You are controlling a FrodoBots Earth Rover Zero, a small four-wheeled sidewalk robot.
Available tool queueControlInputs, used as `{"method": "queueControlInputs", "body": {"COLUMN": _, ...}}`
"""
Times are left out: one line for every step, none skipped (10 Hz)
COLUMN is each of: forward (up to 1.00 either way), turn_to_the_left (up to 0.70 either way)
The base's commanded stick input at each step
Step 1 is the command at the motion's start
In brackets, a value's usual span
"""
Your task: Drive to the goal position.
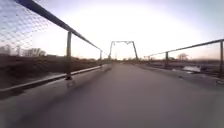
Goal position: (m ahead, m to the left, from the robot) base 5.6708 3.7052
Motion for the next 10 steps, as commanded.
{"method": "queueControlInputs", "body": {"forward": 1.00, "turn_to_the_left": 0.01}}
{"method": "queueControlInputs", "body": {"forward": 1.00, "turn_to_the_left": 0.01}}
{"method": "queueControlInputs", "body": {"forward": 1.00, "turn_to_the_left": 0.01}}
{"method": "queueControlInputs", "body": {"forward": 1.00, "turn_to_the_left": 0.01}}
{"method": "queueControlInputs", "body": {"forward": 1.00, "turn_to_the_left": 0.01}}
{"method": "queueControlInputs", "body": {"forward": 1.00, "turn_to_the_left": 0.01}}
{"method": "queueControlInputs", "body": {"forward": 1.00, "turn_to_the_left": 0.01}}
{"method": "queueControlInputs", "body": {"forward": 1.00, "turn_to_the_left": 0.01}}
{"method": "queueControlInputs", "body": {"forward": 1.00, "turn_to_the_left": 0.01}}
{"method": "queueControlInputs", "body": {"forward": 1.00, "turn_to_the_left": 0.01}}
